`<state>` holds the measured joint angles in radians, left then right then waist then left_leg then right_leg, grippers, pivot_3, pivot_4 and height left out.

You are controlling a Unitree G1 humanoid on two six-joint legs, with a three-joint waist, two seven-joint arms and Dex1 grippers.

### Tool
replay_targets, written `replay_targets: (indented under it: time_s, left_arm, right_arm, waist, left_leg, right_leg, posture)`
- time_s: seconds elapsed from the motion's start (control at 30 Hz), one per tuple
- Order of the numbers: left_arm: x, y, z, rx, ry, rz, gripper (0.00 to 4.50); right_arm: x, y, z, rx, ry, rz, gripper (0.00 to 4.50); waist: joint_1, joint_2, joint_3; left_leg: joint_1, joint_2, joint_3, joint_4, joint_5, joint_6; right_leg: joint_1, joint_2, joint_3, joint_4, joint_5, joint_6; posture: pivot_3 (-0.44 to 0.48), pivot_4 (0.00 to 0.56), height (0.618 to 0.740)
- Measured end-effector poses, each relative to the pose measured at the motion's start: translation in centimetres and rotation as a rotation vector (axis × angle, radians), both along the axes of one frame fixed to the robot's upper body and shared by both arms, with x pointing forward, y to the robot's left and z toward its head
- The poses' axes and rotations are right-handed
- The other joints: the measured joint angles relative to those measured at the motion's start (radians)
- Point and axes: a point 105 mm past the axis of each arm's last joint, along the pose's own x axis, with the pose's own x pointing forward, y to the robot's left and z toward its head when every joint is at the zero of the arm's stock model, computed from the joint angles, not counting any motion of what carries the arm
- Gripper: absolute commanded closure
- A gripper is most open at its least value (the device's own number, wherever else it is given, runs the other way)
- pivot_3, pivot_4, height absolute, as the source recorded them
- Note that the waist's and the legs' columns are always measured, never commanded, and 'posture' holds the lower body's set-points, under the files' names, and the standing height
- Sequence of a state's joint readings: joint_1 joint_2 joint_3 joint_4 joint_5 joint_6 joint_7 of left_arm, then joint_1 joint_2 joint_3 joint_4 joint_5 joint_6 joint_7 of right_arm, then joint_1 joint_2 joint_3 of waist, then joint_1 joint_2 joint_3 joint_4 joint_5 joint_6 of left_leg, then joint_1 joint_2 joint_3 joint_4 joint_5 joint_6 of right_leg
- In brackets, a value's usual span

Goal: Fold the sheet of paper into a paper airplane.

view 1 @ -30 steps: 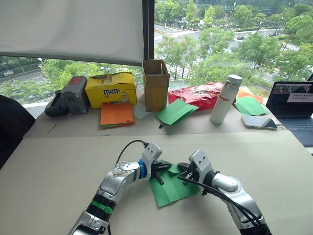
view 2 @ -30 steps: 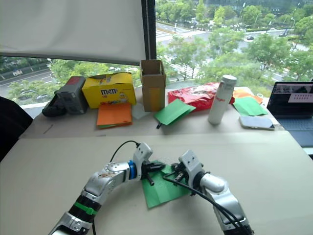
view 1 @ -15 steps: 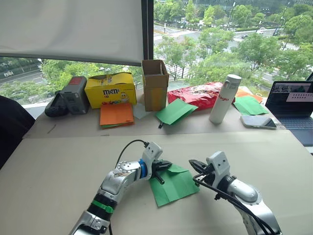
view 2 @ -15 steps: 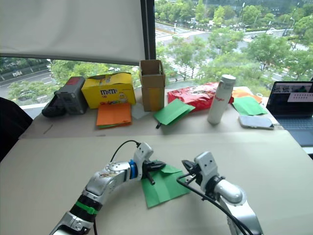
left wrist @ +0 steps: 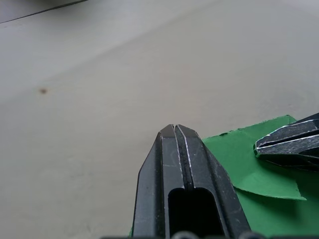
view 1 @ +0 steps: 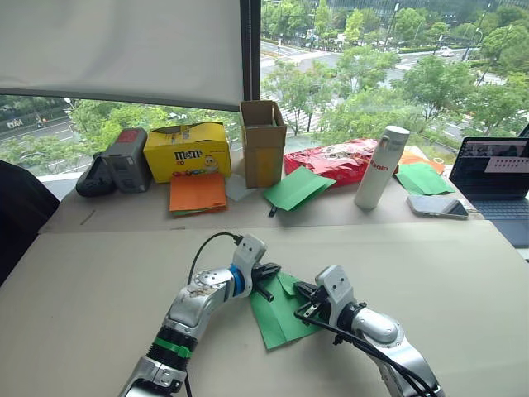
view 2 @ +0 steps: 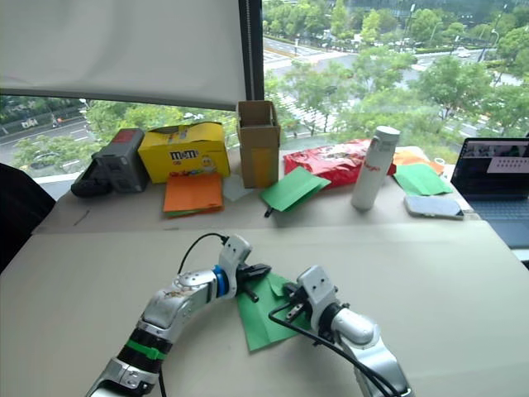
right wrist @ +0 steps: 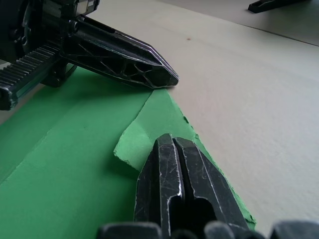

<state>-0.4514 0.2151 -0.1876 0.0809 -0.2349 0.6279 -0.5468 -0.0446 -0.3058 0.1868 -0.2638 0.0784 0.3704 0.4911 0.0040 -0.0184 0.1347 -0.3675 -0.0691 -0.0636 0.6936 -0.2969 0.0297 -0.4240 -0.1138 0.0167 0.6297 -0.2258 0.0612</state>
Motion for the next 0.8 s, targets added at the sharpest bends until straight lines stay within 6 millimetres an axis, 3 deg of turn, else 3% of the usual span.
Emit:
replay_targets:
  time_s: [0.1, 0.2, 0.3, 0.37, 0.43, 0.53, 0.6, 0.8]
  left_arm:
    - [1.2, 2.0, 1.0, -0.074, -0.028, 0.126, 4.5]
    - [2.2, 4.0, 4.3, -0.273, -0.084, 0.24, 4.5]
    - [1.9, 5.6, 8.4, -0.375, -0.163, 0.227, 4.5]
    - [1.0, 6.5, 9.2, -0.361, -0.162, 0.187, 4.24]
    - [-0.4, 7.3, 8.1, -0.313, -0.099, 0.153, 3.66]
    - [-3.4, 7.8, 4.6, -0.222, 0.066, 0.096, 2.67]
    - [-4.8, 7.2, 3.3, -0.212, 0.149, 0.071, 2.67]
    - [-5.8, 5.0, 3.2, -0.252, 0.216, 0.062, 2.67]
  right_arm:
    - [0.0, -0.1, -0.1, -0.005, 0.002, 0.008, 4.48]
    - [0.0, -0.1, -0.1, -0.009, 0.002, 0.013, 4.48]
    - [0.1, 0.0, 0.0, -0.007, 0.004, 0.026, 4.48]
    - [0.2, 0.1, 0.0, -0.007, 0.005, 0.034, 4.5]
    - [0.3, 0.1, 0.0, -0.006, 0.007, 0.038, 4.5]
    - [0.6, -0.1, 0.1, -0.009, 0.006, 0.036, 4.5]
    - [0.8, -0.2, 0.1, -0.011, 0.006, 0.032, 4.5]
    - [0.9, -0.1, 0.1, -0.011, 0.005, 0.035, 4.5]
  waist:
    - [0.0, 0.0, 0.0]
    - [0.002, -0.001, 0.0]
    - [-0.001, -0.001, 0.0]
    - [-0.007, -0.001, 0.0]
    - [-0.013, -0.001, 0.0]
    - [-0.017, -0.001, 0.0]
    - [-0.01, -0.001, 0.001]
    - [-0.007, -0.001, 0.001]
  left_leg:
    - [0.0, 0.0, 0.0, 0.0, 0.0, 0.0]
    - [0.0, 0.0, 0.0, 0.001, 0.0, 0.0]
    - [0.0, 0.0, 0.0, 0.0, 0.0, 0.0]
    - [0.0, 0.0, 0.0, 0.0, 0.0, 0.0]
    - [0.0, 0.0, 0.0, -0.001, 0.0, 0.0]
    - [0.0, 0.0, 0.0, -0.001, 0.0, 0.0]
    - [0.0, 0.0, -0.002, 0.0, 0.0, 0.0]
    - [0.0, 0.0, -0.002, -0.001, 0.0, -0.001]
  right_leg:
    - [0.0, 0.0, 0.0, 0.0, 0.0, 0.0]
    - [0.0, 0.0, 0.0, 0.0, 0.0, 0.0]
    - [0.0, 0.0, 0.0, 0.0, 0.0, 0.0]
    - [0.0, 0.0, 0.0, 0.0, 0.0, 0.0]
    - [0.0, 0.0, 0.0, 0.0, 0.0, 0.0]
    - [0.0, 0.0, 0.0, 0.0, 0.0, 0.0]
    - [0.0, 0.0, 0.0, 0.0, 0.0, 0.0]
    - [0.0, 0.0, 0.0, 0.0, 0.0, 0.0]
  posture:
    - [0.0, 0.15, 0.74]
    - [0.0, 0.15, 0.74]
    - [0.0, 0.15, 0.74]
    - [0.0, 0.15, 0.74]
    - [0.0, 0.15, 0.74]
    - [0.0, 0.15, 0.74]
    - [0.0, 0.15, 0.74]
    - [0.0, 0.15, 0.74]
